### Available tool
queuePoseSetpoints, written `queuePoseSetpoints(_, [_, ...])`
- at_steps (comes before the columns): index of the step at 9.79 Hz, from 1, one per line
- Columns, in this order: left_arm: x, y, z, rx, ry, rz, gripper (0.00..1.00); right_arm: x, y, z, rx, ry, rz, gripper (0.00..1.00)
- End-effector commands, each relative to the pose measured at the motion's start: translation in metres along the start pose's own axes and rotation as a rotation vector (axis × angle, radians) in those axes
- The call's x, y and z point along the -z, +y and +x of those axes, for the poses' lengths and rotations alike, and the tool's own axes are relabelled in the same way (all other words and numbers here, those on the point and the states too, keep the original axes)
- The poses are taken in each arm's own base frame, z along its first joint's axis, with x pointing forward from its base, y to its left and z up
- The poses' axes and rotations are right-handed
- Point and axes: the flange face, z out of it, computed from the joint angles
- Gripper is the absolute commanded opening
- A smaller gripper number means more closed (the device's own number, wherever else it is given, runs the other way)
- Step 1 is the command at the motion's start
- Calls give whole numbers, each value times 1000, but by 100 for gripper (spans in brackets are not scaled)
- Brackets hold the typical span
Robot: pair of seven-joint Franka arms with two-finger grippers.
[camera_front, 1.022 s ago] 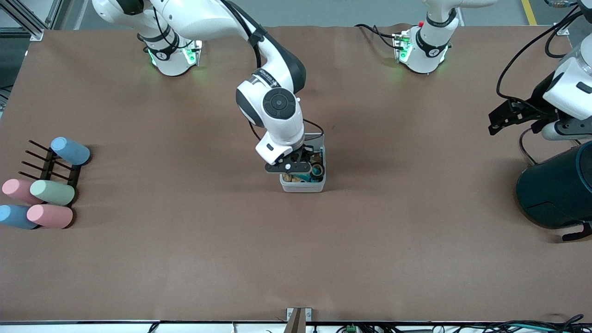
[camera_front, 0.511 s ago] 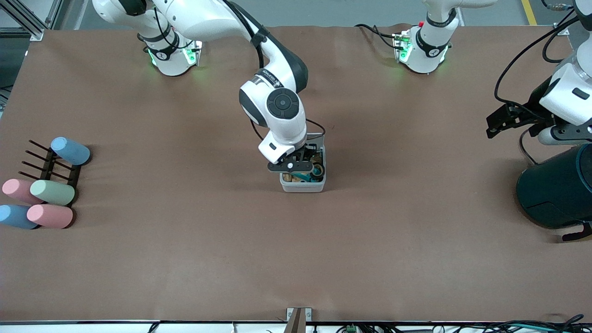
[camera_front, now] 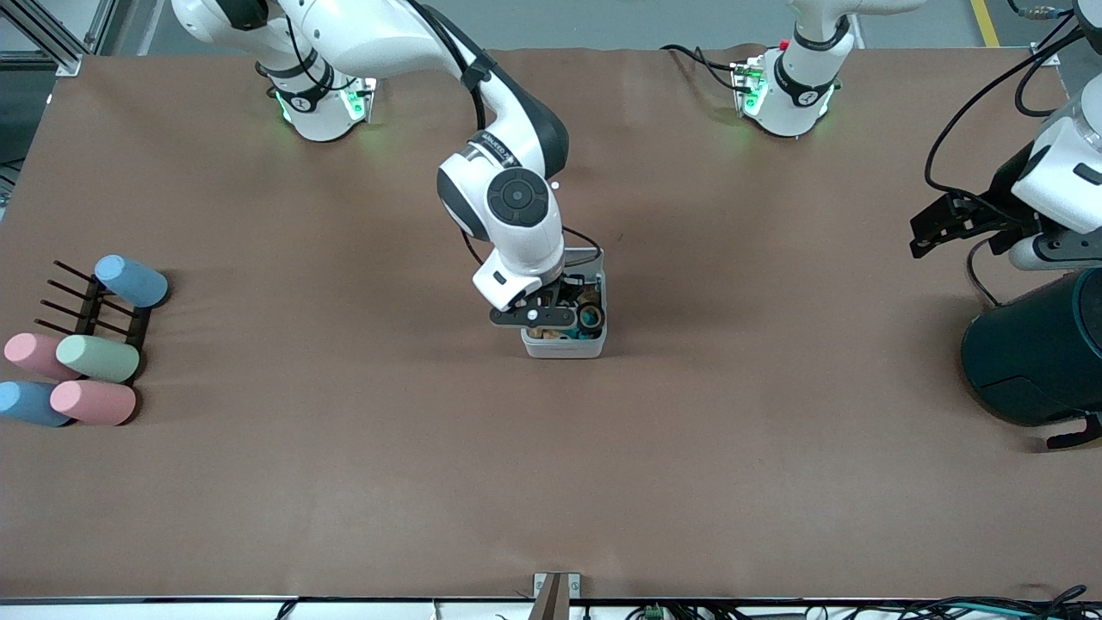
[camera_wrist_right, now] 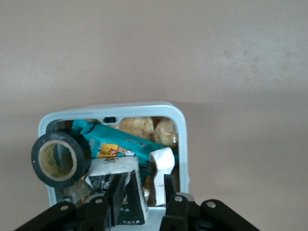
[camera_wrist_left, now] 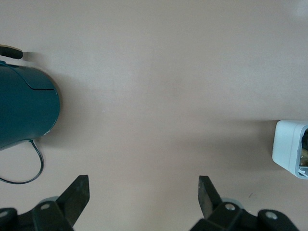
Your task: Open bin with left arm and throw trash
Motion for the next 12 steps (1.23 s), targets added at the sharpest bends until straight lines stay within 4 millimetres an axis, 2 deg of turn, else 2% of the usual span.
queuePoseSetpoints(1, [4, -5, 3, -4, 2, -11, 100, 60, 38, 32, -34, -64, 11, 41])
queuePoseSetpoints(2, [3, -4, 4, 0, 1, -11, 100, 90, 70, 47, 7, -75, 12, 41])
queuePoseSetpoints(3, [4, -5, 3, 8, 2, -10, 100, 123, 112, 63, 69, -79, 19, 44])
queuePoseSetpoints(4, [3, -4, 3, 12, 1, -8, 100, 152, 153, 69, 123, -108, 8, 56])
queuePoseSetpoints(5, [4, -3, 3, 14, 3, -7, 100, 184, 191, 75, 175, -101, 4, 82])
queuePoseSetpoints(6, [4, -3, 3, 14, 3, -8, 100, 214, 235, 82, 218, -90, 13, 93])
queuePoseSetpoints(7, [4, -4, 3, 8, 2, -10, 100, 243, 278, 83, 207, -92, 20, 100])
queuePoseSetpoints(8, [3, -4, 3, 5, 1, -10, 100, 258, 304, 77, 187, -112, -26, 100])
queuePoseSetpoints(10, [3, -5, 3, 2, 1, -9, 100, 309, 342, 56, 148, -61, -115, 100])
queuePoseSetpoints(12, [3, -5, 3, -1, 1, -9, 100, 362, 410, 40, 138, 6, -61, 100])
